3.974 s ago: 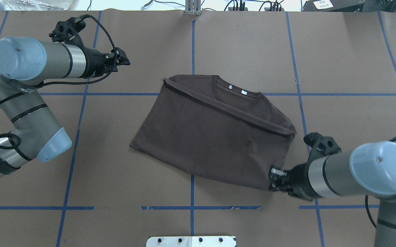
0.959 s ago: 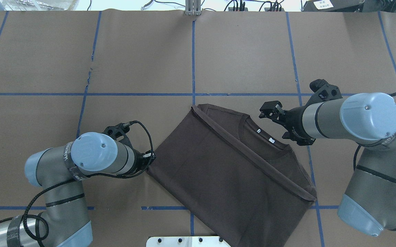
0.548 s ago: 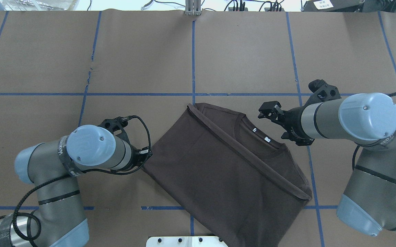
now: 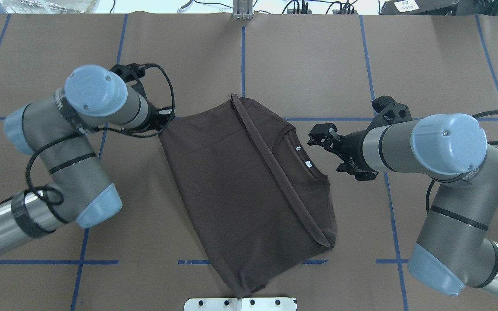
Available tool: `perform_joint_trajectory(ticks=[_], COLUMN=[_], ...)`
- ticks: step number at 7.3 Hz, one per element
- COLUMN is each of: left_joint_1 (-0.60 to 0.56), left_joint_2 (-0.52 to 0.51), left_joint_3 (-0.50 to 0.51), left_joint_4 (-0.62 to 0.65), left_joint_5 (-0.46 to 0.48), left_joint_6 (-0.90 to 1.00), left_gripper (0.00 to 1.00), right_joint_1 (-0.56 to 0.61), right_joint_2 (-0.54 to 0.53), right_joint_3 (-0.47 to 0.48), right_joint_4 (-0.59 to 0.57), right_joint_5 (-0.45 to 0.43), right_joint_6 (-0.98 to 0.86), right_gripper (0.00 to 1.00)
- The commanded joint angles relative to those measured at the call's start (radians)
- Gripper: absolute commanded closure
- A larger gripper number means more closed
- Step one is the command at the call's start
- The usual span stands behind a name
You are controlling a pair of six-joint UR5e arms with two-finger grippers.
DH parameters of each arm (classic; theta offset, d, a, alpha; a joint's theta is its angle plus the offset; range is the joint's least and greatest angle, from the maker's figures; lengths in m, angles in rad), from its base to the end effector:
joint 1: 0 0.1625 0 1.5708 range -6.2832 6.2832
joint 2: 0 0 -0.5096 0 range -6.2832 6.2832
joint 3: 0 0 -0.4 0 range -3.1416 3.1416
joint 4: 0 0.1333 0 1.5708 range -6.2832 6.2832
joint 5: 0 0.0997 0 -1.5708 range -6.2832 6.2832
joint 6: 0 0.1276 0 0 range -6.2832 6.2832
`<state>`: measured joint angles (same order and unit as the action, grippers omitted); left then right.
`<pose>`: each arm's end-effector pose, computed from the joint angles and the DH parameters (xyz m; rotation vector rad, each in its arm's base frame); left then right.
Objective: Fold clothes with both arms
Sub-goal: 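Grasp the shirt edge with the left gripper and fold it over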
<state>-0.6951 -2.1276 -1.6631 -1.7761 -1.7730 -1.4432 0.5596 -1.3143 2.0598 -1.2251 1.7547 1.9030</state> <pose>0.5053 -0.5616 0.3602 0.1680 0.8637 -0.4445 -0.4336 -0.4013 0.3535 -0.0417 -1.1251 0.6982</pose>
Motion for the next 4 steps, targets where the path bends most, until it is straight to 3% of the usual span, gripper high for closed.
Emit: perform_joint_trajectory(ticks=[1,2,3,4], left_joint_1=[-0.101,-0.125,-0.129,-0.13], left_joint_2=[-0.2,-0.307,-0.31,-0.287], left_joint_3=[0.36,0.552,0.569,0.513], left_joint_4=[-0.243,-0.375,-0.42,-0.413], left_joint_5=[0.0,0.001,-0.003,-0.011], left_joint_6=[-0.015,-0.025,-0.025,-0.025], left_gripper=[1.0,1.0,0.67,0.5], right_joint_1=[-0.003,-0.001,-0.003,-0.004], right_joint_2=[0.012,0.013,0.013,0.026], right_joint_3=[-0.003,-0.001,-0.013,-0.038], right_joint_4=[0.001,0.018,0.054,0.061], right_joint_5=[-0.001,-0.003,-0.004,-0.007], right_joint_6=[-0.002,-0.004,-0.001,-0.004], right_gripper=[0.0,0.0,0.0,0.0])
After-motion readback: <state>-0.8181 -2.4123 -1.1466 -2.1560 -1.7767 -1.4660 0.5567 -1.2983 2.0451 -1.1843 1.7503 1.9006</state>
